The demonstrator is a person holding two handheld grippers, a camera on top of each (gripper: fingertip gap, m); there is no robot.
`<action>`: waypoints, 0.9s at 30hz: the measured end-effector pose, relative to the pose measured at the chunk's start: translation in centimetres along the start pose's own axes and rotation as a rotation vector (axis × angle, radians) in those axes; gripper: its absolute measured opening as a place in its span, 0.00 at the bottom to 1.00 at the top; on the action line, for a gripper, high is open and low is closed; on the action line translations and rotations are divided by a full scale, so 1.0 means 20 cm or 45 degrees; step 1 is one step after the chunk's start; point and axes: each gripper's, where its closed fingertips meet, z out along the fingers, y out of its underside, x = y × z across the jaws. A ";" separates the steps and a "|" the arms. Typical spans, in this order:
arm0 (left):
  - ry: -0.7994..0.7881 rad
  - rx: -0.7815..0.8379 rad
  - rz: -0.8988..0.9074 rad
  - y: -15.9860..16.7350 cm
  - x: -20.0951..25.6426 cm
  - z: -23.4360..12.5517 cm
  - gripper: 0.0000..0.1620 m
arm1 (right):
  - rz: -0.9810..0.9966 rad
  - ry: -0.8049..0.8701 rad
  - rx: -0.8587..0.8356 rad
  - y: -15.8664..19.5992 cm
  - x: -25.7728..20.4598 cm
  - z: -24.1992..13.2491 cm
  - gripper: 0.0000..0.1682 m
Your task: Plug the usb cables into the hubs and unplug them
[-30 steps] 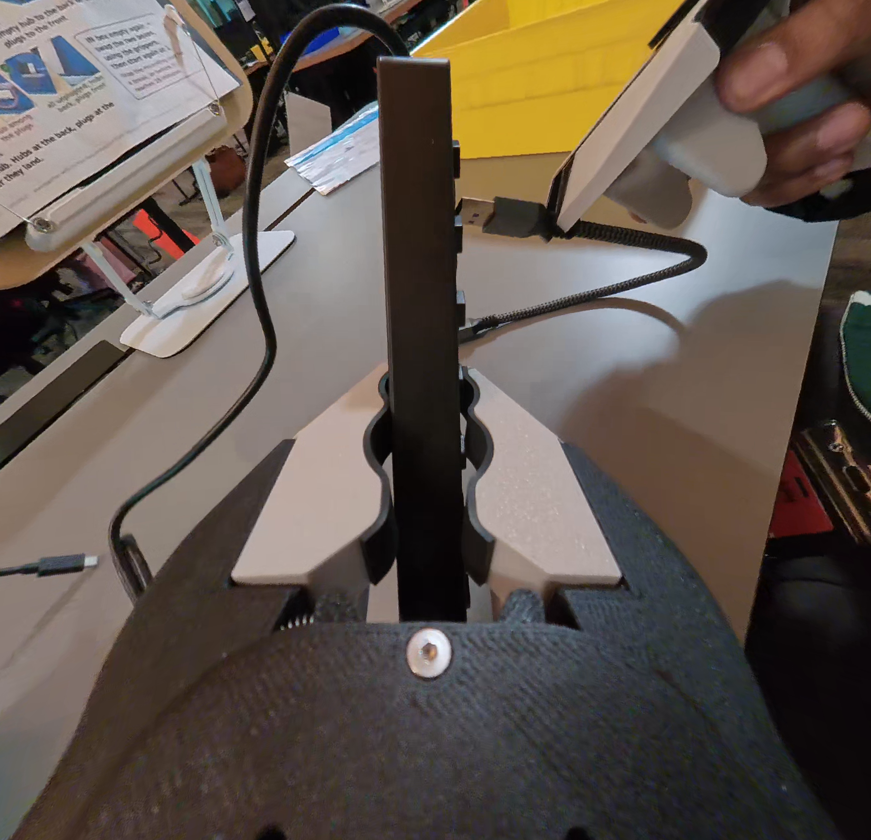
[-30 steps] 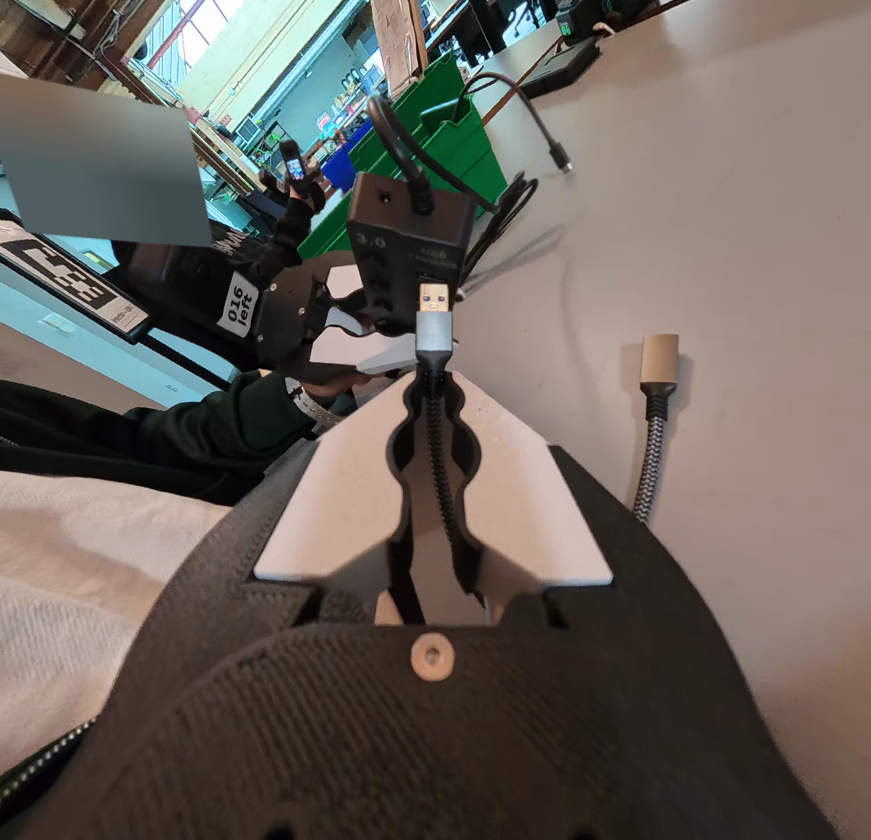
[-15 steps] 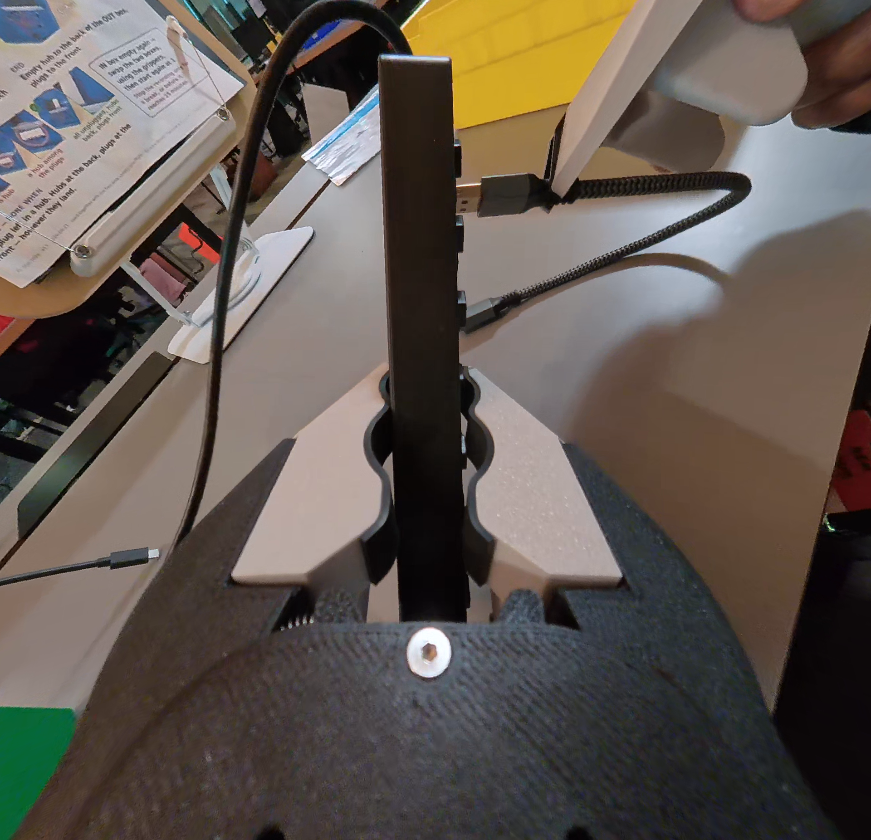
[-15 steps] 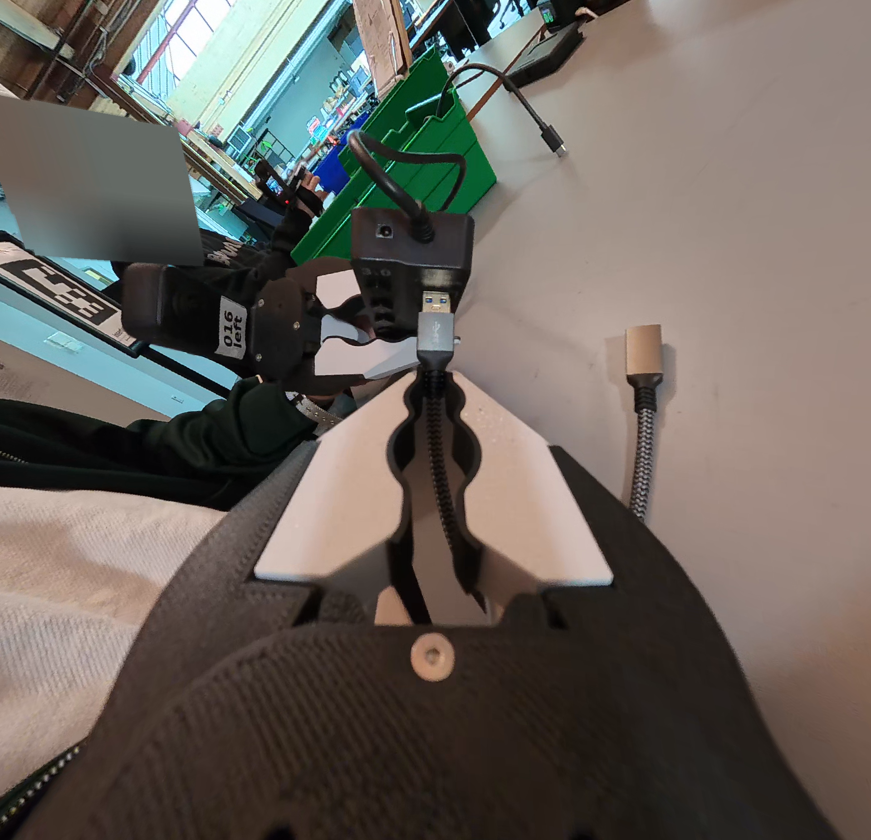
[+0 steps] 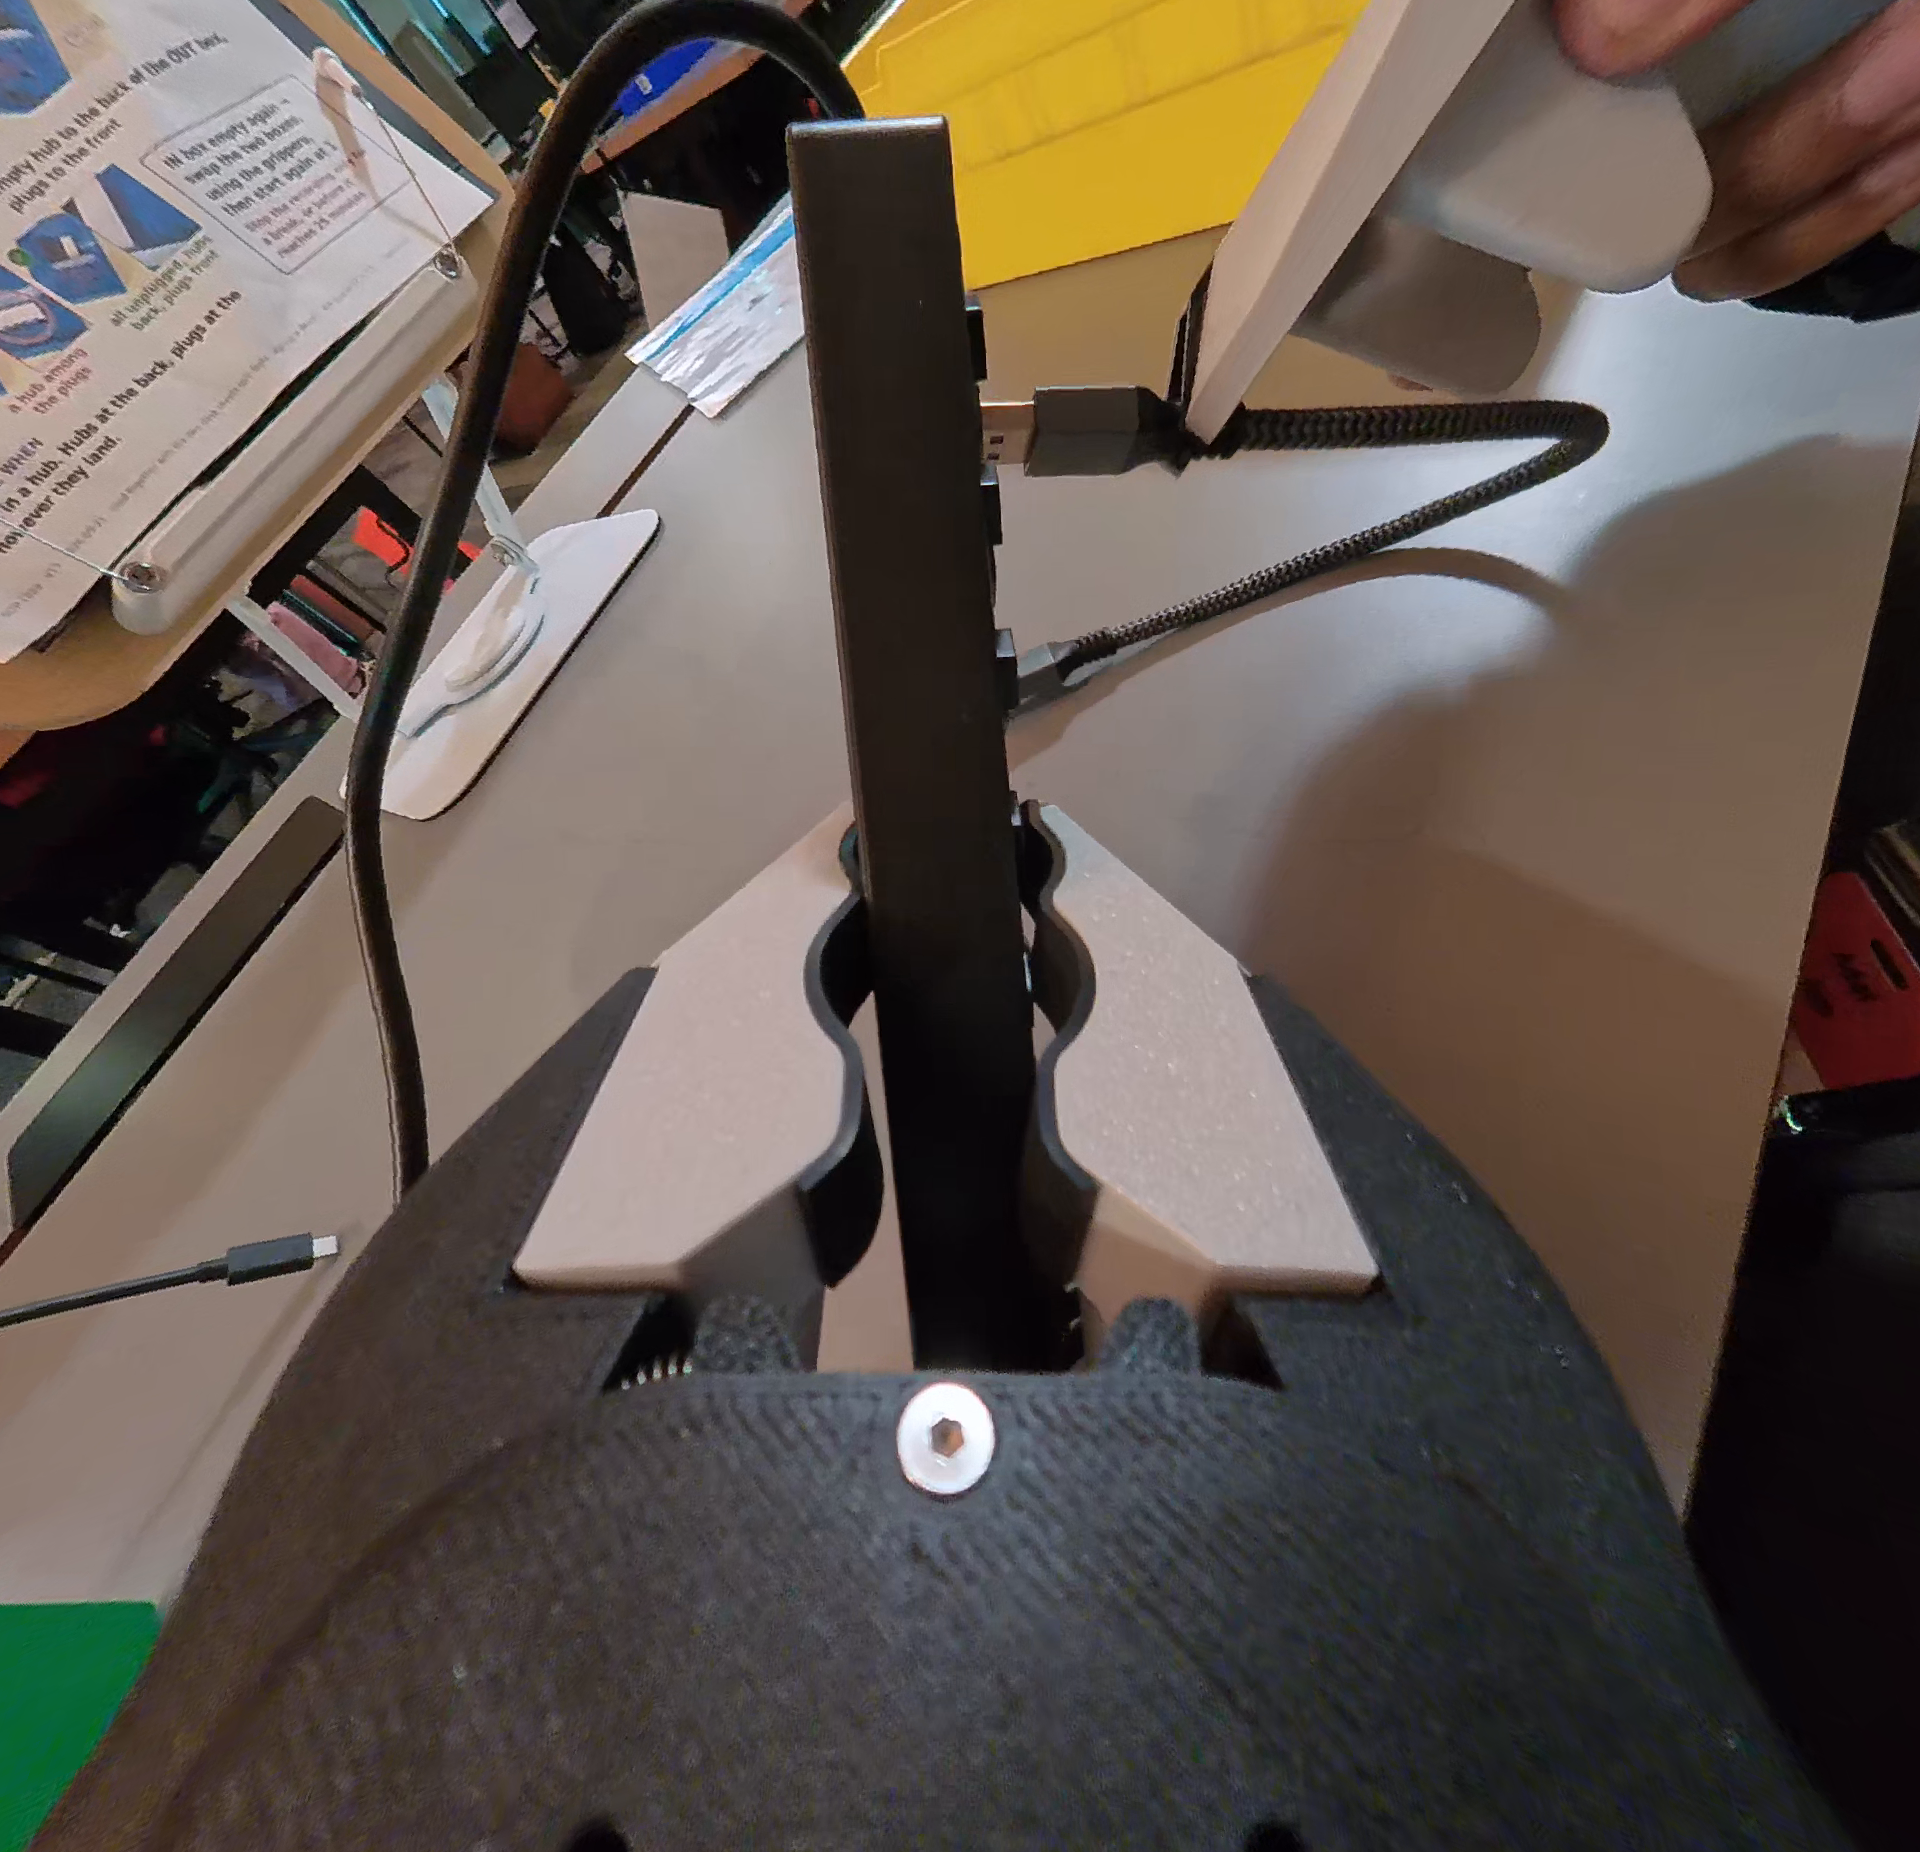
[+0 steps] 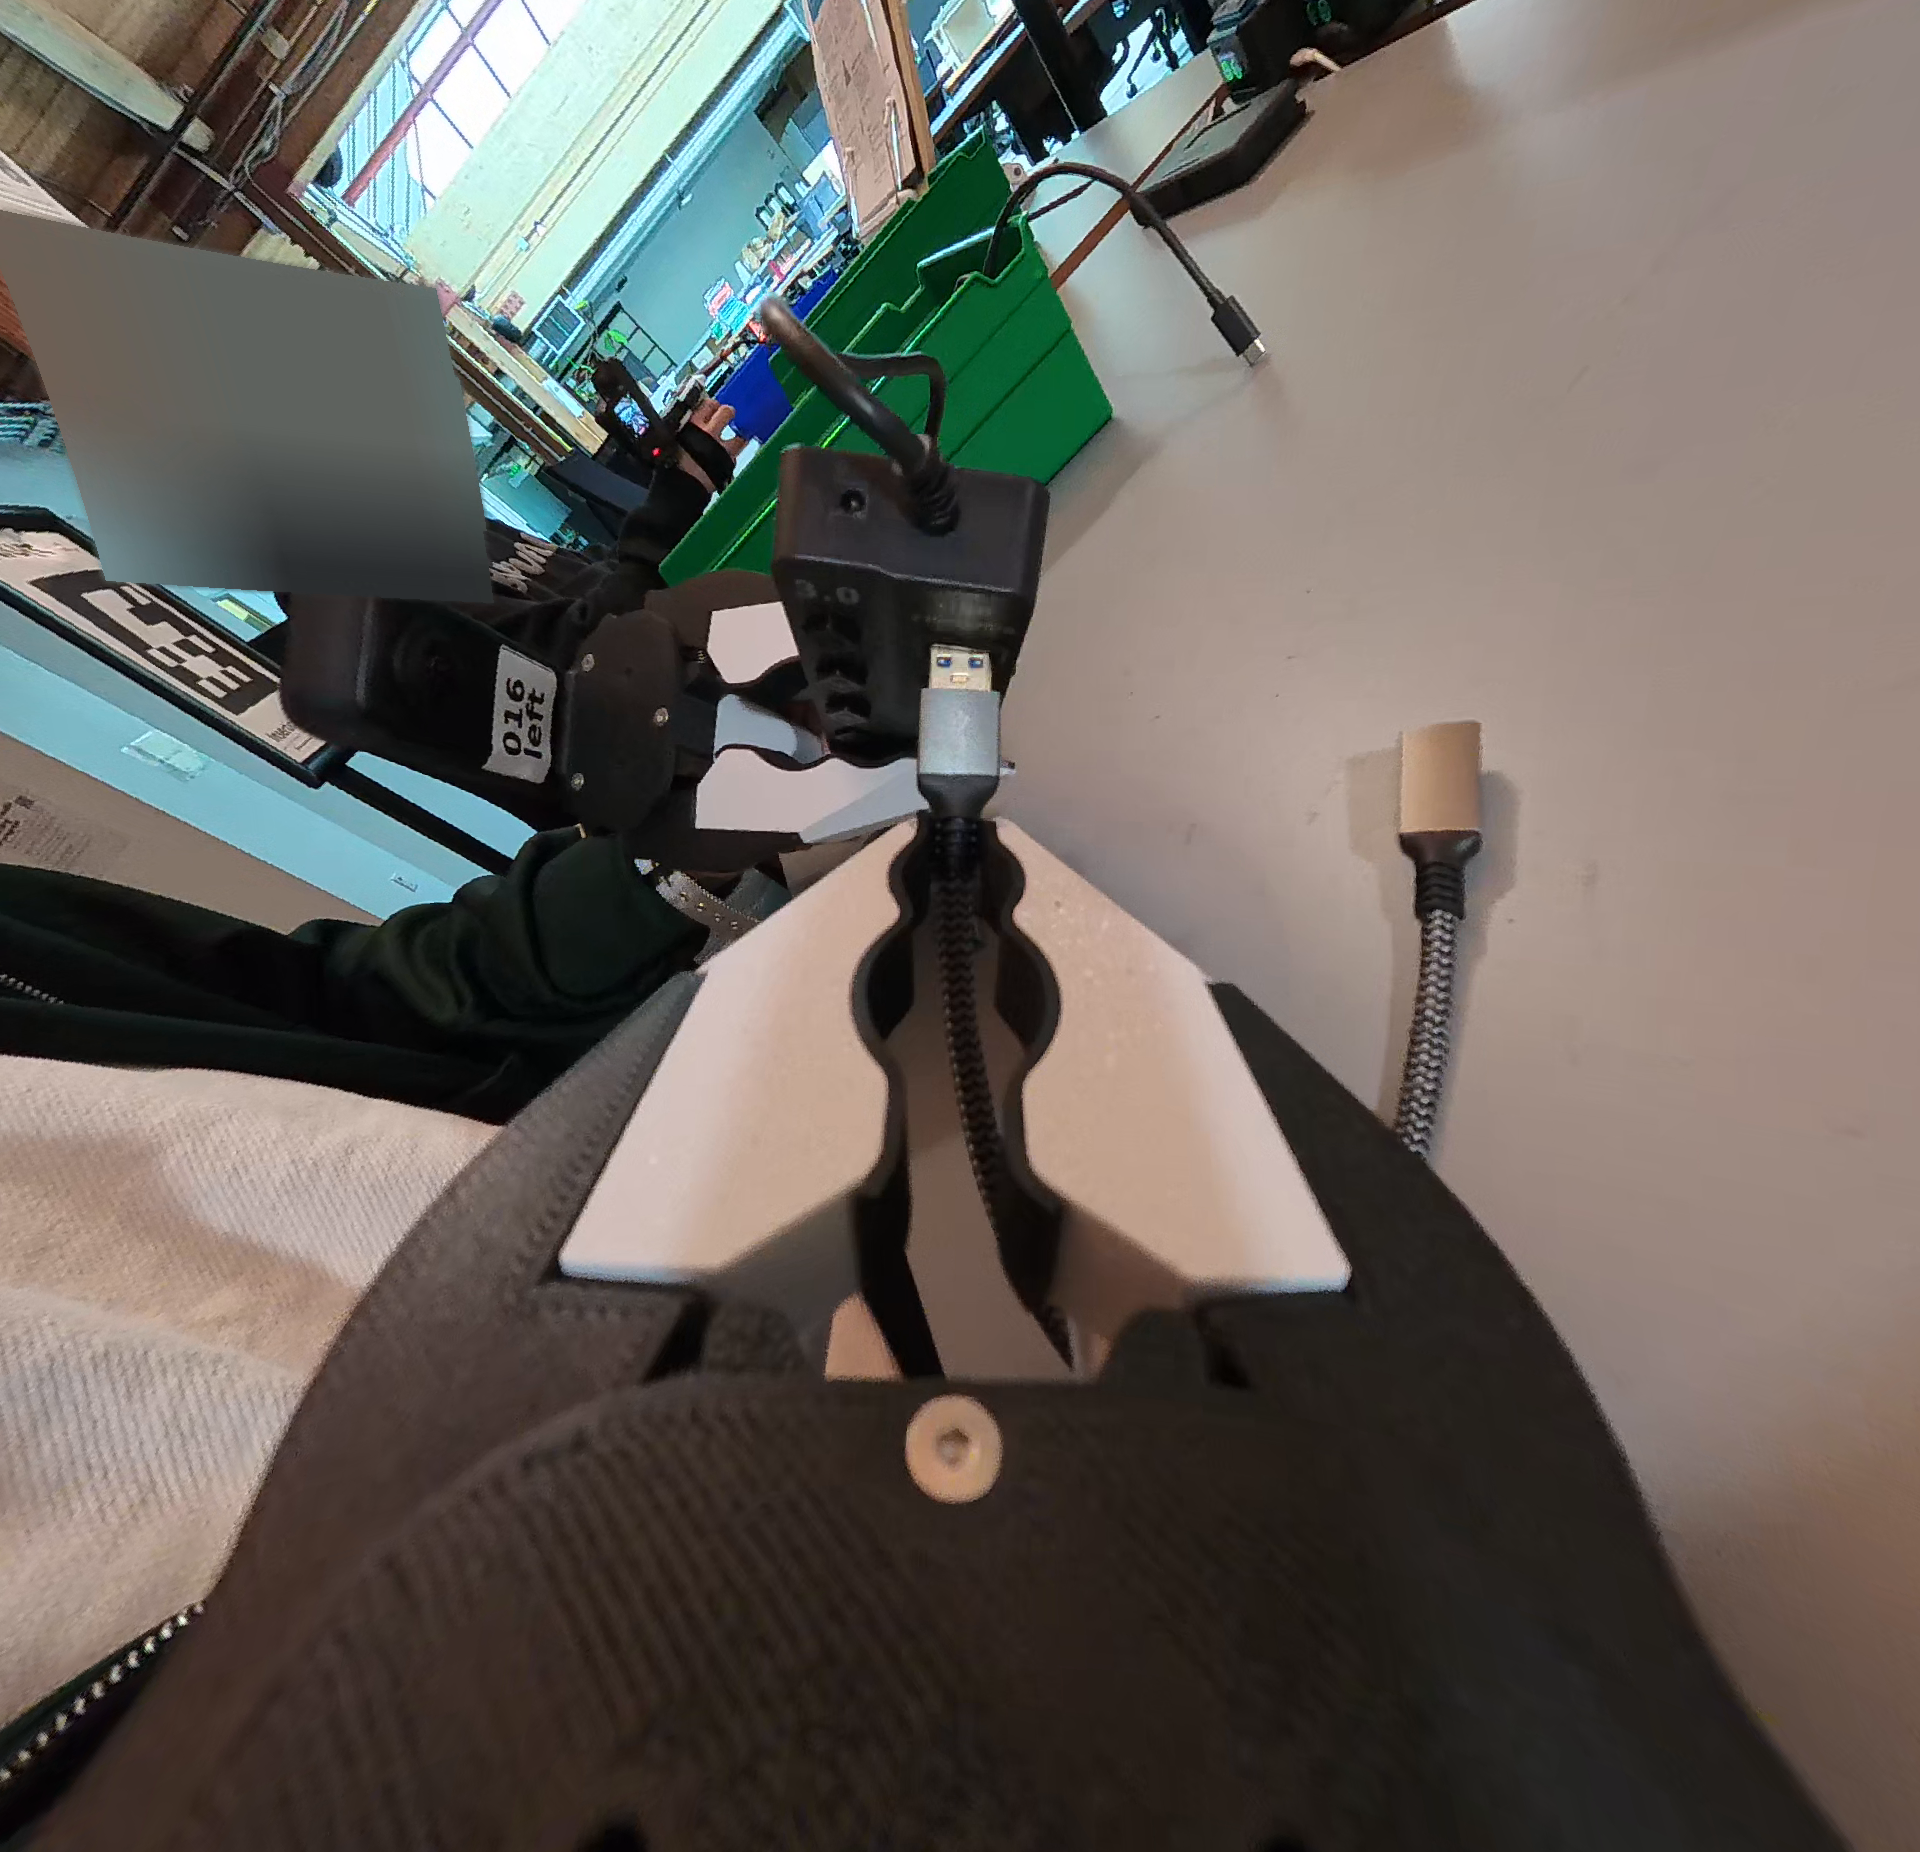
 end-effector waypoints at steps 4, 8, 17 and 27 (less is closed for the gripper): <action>0.000 -0.043 0.043 0.02 0.00 -0.01 0.16 | -0.021 0.013 -0.007 0.01 0.00 0.00 0.04; -0.044 -0.095 0.096 0.03 -0.01 0.00 0.16 | -0.004 0.016 -0.003 0.01 0.01 0.00 0.04; -0.001 -0.110 0.061 0.04 0.01 0.00 0.16 | 0.017 0.012 0.006 0.02 0.02 0.01 0.04; 0.039 -0.128 0.033 0.05 0.04 0.00 0.16 | 0.023 0.012 0.000 0.03 0.02 0.01 0.04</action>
